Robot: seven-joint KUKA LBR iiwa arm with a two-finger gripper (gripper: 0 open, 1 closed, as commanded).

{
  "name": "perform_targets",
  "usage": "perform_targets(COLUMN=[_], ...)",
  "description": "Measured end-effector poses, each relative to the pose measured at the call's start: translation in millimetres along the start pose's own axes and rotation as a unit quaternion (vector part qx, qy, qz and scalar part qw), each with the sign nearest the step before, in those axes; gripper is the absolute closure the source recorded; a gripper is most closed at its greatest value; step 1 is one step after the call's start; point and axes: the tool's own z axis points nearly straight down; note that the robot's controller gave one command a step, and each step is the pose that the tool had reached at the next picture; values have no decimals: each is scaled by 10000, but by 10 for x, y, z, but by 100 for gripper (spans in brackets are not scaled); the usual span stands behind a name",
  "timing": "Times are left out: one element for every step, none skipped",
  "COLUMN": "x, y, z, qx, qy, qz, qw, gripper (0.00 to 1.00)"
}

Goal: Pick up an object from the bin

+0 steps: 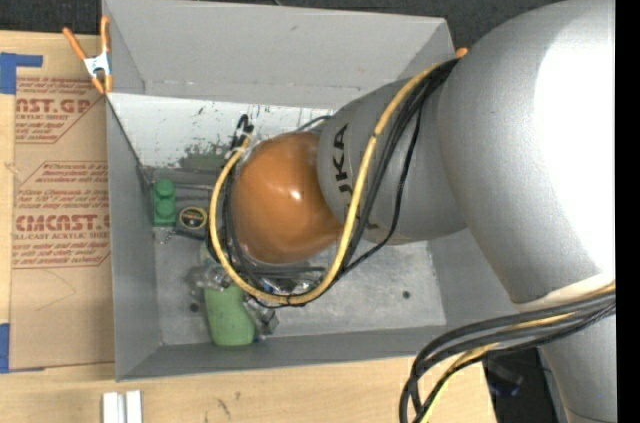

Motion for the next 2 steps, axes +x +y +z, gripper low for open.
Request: perform_targets(x=[-212, -242], y=[-100, -136], z=[-1075, -1846], qx=[-5, 0], qy=[16, 8], qz=[231, 317], qw=[9997, 9995], gripper=[100, 100])
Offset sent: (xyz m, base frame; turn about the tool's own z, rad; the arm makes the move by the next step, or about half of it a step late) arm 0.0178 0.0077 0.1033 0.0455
